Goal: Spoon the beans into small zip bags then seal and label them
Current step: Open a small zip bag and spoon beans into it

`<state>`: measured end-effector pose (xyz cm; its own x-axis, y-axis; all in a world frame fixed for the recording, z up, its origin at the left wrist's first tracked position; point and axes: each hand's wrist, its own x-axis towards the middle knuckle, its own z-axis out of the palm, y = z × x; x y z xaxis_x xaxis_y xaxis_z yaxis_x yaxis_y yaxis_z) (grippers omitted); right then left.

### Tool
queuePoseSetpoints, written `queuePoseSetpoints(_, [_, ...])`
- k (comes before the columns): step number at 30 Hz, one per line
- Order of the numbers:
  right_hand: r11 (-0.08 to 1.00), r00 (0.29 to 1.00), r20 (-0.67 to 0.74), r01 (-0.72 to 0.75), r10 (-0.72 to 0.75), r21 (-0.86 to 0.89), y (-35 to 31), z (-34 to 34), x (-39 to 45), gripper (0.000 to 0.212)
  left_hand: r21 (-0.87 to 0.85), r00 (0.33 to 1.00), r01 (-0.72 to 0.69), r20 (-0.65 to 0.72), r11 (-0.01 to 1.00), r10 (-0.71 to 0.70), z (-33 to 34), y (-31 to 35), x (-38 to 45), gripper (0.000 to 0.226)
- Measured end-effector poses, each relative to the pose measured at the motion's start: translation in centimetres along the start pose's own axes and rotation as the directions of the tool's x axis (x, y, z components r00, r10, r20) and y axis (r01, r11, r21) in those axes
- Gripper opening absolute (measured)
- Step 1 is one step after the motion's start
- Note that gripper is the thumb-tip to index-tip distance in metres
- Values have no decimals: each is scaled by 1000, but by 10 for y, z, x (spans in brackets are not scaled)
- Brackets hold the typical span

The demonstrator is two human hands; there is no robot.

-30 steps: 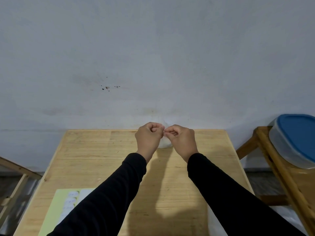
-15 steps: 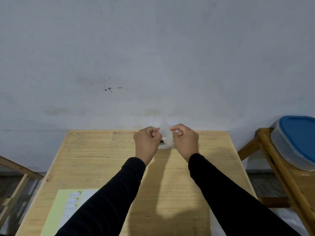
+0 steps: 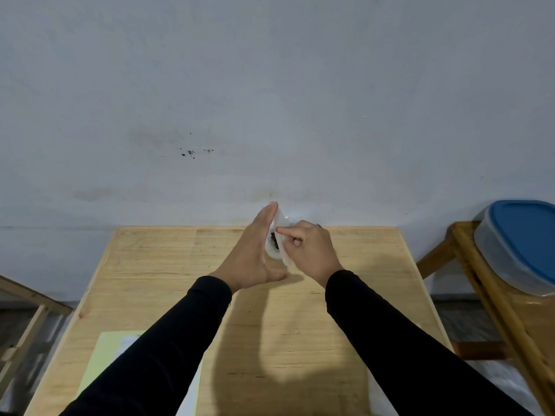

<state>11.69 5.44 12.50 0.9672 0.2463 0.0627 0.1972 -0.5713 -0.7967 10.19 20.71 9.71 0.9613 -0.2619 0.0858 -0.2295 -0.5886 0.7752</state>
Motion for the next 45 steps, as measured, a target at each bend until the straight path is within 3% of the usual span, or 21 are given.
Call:
queuePoseSetpoints(4, [995,996,76,-58,51,81,0,1,-2,30,5,994,-9,-110,1000,10,5,-7,-1,114])
queuePoseSetpoints(9, [962,983,51,-183,177,204,15,1,-1,28,13,970,-58,-235,998,59,11,-7,-1,83])
queuePoseSetpoints(13, [834,976,69,-212,206,509,30,-5,-4,20,-28,961,13,-275,1000,-20,12,-12,1,82])
queuePoseSetpoints(14, [838,965,-8,-222,261,498,42,-6,-3,19,-41,958,35,-285,999,-45,10,-14,1,84])
queuePoseSetpoints(16, [906,904,-171,-347,391,241,75,-6,-1,21,-56,950,75,-300,996,-89,7,-19,-2,89])
queuePoseSetpoints(18, [870,843,-237,-494,482,13,101,-4,-3,28,-68,942,104,-312,992,-120,6,-20,-6,93])
queuePoseSetpoints(22, [802,782,-207,-596,589,29,135,6,-5,35,-70,911,146,-379,987,-162,4,-19,-7,94])
queuePoseSetpoints(27, [818,810,-249,-567,531,-98,149,19,-4,25,-116,861,155,-470,981,-192,-11,-12,-8,96])
queuePoseSetpoints(34, [783,763,-242,-622,600,-20,153,21,1,19,-97,868,255,-416,962,-272,-2,-25,-7,97])
queuePoseSetpoints(41, [797,712,-365,-487,600,358,132,2,-4,11,-141,892,287,-321,948,-318,28,-34,-1,97])
queuePoseSetpoints(45, [817,780,-354,-325,516,476,104,-22,-6,8,-191,905,292,-262,937,-335,40,-35,4,97])
